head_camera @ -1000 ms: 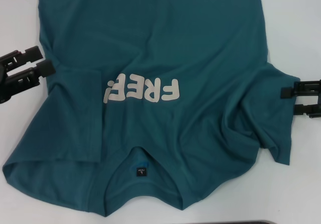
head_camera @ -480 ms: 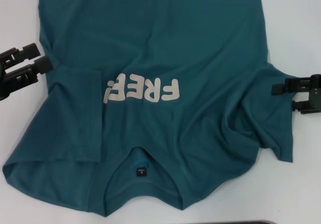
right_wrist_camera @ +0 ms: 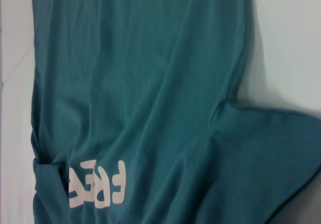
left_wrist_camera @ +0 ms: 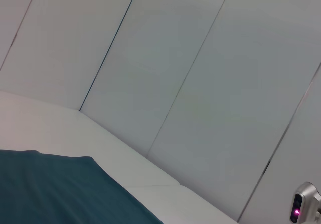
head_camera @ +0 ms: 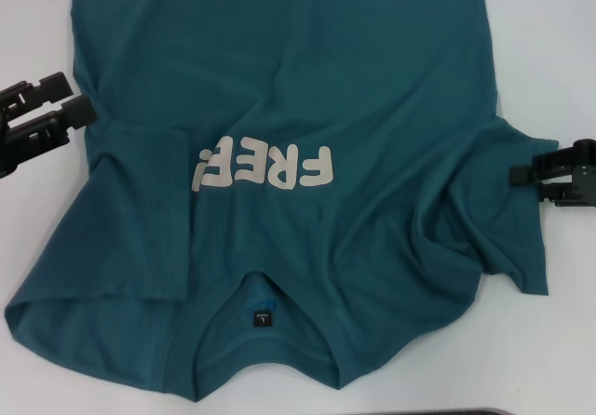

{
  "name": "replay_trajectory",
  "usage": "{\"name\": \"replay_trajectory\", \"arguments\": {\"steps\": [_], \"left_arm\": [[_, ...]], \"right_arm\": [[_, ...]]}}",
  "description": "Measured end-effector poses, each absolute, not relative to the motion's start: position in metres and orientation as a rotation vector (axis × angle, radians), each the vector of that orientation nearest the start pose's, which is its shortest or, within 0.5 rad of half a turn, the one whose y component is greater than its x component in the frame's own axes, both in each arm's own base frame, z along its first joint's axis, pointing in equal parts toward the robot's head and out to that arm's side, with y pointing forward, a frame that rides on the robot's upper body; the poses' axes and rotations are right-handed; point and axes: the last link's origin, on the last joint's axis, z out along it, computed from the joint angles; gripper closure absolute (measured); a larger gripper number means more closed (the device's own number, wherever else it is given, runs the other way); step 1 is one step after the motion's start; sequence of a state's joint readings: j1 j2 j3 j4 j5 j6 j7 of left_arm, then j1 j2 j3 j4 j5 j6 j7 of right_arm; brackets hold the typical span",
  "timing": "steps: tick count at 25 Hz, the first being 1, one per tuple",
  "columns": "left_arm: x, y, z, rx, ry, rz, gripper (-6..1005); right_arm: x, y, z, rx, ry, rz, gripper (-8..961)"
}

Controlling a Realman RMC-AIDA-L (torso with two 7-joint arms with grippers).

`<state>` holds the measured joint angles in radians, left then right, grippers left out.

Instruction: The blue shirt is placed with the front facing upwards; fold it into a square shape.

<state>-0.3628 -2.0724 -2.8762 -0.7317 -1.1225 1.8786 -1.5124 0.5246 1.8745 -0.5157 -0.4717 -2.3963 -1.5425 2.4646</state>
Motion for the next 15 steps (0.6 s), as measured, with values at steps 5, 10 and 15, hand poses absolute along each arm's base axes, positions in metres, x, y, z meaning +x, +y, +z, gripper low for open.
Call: {"name": "replay_trajectory", "arguments": {"steps": [5, 10, 15], "left_arm": [[-0.3096, 0.2642, 0.0669, -2.407, -0.916, -1.069, 263], [-0.3095, 0.2642, 0.0669, -2.407, -0.916, -1.070, 263], [-0.3102, 0.2635, 0.0669, -2.405, -0.919, -1.069, 263]], "right_arm": [[0.3539, 0.3040, 0.0489, -1.972, 2.247, 0.377, 414], [0.3541, 0.3042, 0.0496, -1.972, 2.245, 0.375, 653], [0.3546, 0.3042, 0.0517, -1.972, 2.243, 0.373, 849]]}}
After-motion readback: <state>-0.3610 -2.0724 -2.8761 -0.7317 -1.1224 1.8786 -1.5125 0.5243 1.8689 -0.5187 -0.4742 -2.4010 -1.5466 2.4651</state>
